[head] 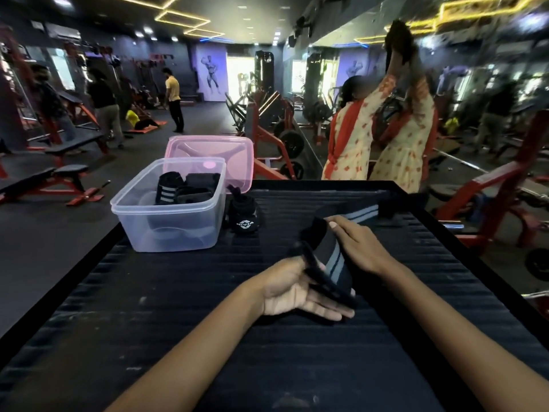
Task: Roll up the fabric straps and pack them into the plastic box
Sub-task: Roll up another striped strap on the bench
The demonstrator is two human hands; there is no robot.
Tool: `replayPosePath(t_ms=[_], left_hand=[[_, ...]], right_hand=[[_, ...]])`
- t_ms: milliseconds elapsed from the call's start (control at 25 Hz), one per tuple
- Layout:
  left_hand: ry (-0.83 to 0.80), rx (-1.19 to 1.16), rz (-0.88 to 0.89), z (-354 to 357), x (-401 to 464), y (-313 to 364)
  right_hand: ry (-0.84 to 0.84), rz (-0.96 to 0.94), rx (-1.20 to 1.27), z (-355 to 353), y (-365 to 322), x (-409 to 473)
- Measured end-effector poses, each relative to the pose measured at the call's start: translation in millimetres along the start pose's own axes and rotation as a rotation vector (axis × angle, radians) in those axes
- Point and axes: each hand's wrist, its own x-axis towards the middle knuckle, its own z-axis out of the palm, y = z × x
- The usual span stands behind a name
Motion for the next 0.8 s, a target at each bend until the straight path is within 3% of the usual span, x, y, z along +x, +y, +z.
replayPosePath(t_ms=[160, 440, 520, 640, 720, 800], left_hand=[[0.115, 0.155, -0.057, 0, -1, -1], [0.18, 0.3, -0.161, -5, -13, 7], [0.199, 0.317, -0.165, -8, -15, 8], [0.206, 0.318, -0.168, -8, -16, 8], [0.248, 0.296, -0.141, -8, -15, 7], [0.328, 0.234, -0.09, -7, -12, 6]], right_hand=[[-0.178, -0.001, -0.138, 6, 7, -3], [-0.159, 0.012, -0.225, 4, 7, -1], [-0.134, 0.058, -0.043, 8, 2, 0], [-0.016, 0.242, 0.435, 13, -3, 1], [0.069, 0.261, 0.486, 10, -4, 2], [0.189, 0.251, 0.364, 6, -6, 4]])
